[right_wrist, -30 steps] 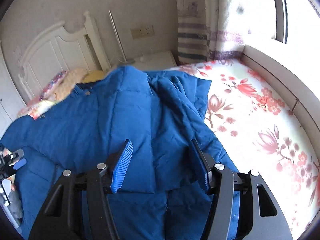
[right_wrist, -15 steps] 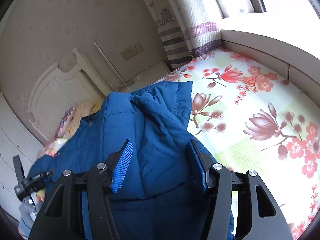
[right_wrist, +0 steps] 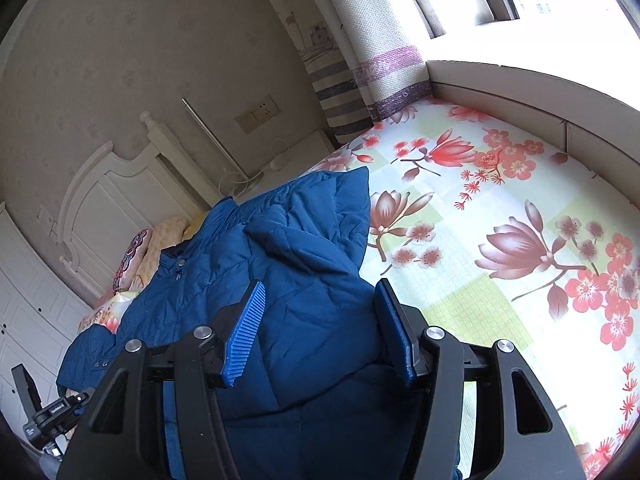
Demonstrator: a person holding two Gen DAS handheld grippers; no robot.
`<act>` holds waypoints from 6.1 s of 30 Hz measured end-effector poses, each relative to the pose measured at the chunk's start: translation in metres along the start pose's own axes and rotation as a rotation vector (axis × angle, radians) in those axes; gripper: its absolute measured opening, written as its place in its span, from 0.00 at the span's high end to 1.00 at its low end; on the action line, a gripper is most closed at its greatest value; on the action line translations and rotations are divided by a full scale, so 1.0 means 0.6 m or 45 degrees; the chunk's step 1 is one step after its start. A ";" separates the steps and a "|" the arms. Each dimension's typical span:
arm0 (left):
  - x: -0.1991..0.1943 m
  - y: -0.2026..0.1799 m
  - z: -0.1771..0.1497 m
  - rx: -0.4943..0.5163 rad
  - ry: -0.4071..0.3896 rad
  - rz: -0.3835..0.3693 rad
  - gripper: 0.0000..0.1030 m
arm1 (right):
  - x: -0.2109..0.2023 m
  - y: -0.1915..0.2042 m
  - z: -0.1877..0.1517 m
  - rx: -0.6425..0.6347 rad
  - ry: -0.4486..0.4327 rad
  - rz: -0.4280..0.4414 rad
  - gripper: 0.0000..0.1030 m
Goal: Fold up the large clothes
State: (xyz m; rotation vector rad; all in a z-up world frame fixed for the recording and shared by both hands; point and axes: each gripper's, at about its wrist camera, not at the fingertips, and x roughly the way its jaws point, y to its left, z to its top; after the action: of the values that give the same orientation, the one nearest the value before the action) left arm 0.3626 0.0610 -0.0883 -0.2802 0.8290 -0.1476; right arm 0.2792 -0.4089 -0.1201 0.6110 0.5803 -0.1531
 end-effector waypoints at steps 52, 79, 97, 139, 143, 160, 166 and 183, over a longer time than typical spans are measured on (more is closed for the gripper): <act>0.107 -0.067 0.010 0.306 0.087 0.025 0.02 | 0.074 0.240 -0.050 -0.817 0.269 -0.178 0.21; -0.094 0.561 0.152 -1.203 -0.505 -0.057 0.46 | 0.090 0.185 -0.046 -0.605 0.239 -0.183 0.19; -0.033 -0.118 0.070 0.223 -0.186 -0.462 0.95 | 0.080 0.170 -0.038 -0.517 0.217 -0.107 0.19; 0.032 0.044 -0.012 0.165 0.065 0.216 0.10 | 0.030 0.232 -0.072 -0.728 0.080 -0.024 0.27; 0.038 0.054 -0.011 0.144 0.072 0.192 0.09 | 0.003 0.355 -0.152 -1.110 0.091 0.127 0.27; 0.041 0.054 -0.014 0.141 0.082 0.199 0.05 | -0.004 0.418 -0.117 -0.874 0.066 0.526 0.78; 0.041 0.051 -0.015 0.144 0.081 0.204 0.04 | -0.030 0.181 -0.035 -0.077 0.116 0.468 0.72; 0.041 0.055 -0.016 0.137 0.084 0.201 0.03 | -0.046 0.123 -0.034 -0.027 0.012 0.481 0.84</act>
State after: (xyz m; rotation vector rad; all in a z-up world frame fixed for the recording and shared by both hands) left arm 0.3723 0.0847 -0.1216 -0.1081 0.9018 -0.0534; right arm 0.2690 -0.3381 -0.0817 0.6898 0.4656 0.2111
